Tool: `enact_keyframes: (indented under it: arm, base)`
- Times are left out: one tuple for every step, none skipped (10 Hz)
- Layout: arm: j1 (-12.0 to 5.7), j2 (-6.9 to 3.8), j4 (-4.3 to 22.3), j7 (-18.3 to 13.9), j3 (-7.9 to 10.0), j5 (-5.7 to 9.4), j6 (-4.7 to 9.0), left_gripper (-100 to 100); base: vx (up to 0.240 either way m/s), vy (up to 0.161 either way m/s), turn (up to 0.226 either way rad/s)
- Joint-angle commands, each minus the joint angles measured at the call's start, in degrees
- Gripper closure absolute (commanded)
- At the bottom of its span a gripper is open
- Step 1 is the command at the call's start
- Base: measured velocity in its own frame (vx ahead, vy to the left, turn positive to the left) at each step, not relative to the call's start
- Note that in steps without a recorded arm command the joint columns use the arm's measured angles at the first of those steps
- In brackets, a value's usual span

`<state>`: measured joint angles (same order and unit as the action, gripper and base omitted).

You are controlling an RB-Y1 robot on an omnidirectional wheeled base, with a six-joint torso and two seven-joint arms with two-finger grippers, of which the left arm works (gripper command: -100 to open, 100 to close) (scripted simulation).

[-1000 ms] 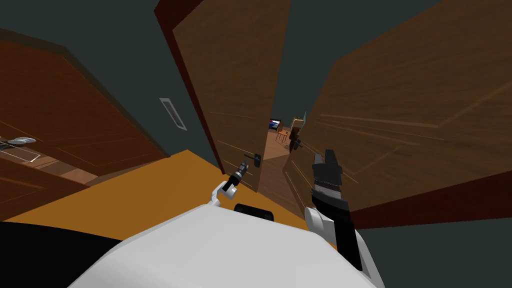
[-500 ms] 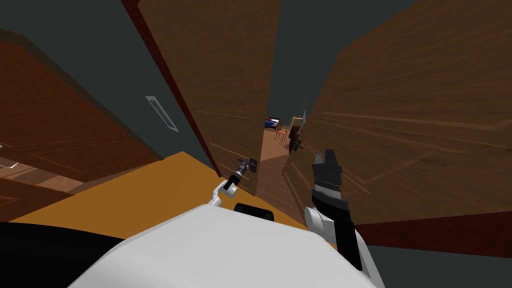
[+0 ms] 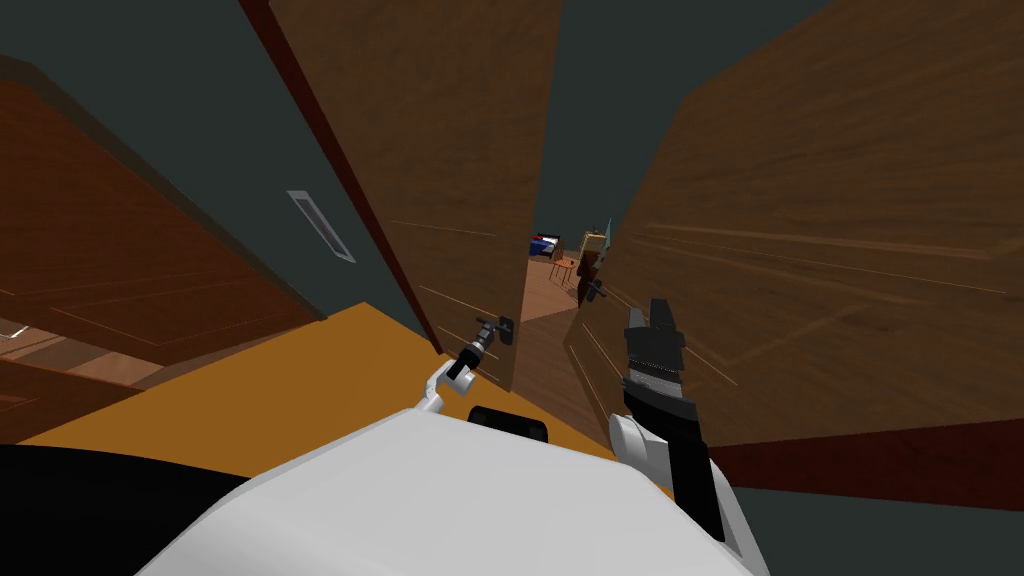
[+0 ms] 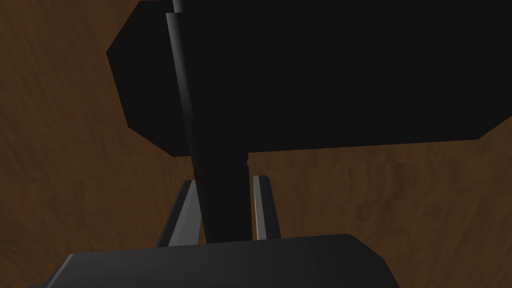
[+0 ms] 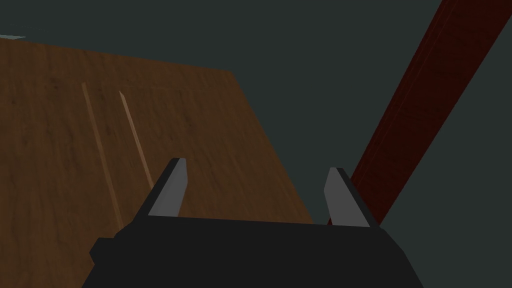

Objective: Push the door open

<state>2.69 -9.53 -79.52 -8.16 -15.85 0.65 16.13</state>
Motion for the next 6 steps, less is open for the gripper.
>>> enact_keyframes:
  arm:
    - [0.26, -0.02, 0.05, -0.05, -0.07, 0.02, 0.04, 100]
    - [-0.28, 0.22, 0.41, 0.26, 0.87, 0.05, -0.01, 100]
    - [-0.36, 0.28, 0.52, 0.33, 1.1, 0.06, -0.01, 100]
    - [-0.56, 0.44, 0.81, 0.51, 1.71, 0.09, -0.02, 100]
    - [-0.66, 0.51, 0.95, 0.61, 2.01, 0.11, -0.02, 100]
    - [-0.91, 0.71, 1.31, 0.84, 2.77, 0.15, -0.03, 100]
  base:
    - [0.0, 0.0, 0.0]
    - [0.114, -0.051, 0.035]
    - [0.145, -0.073, 0.054]
    - [0.156, -0.091, 0.046]
    - [0.16, -0.081, 0.035]
    - [0.168, -0.092, 0.055]
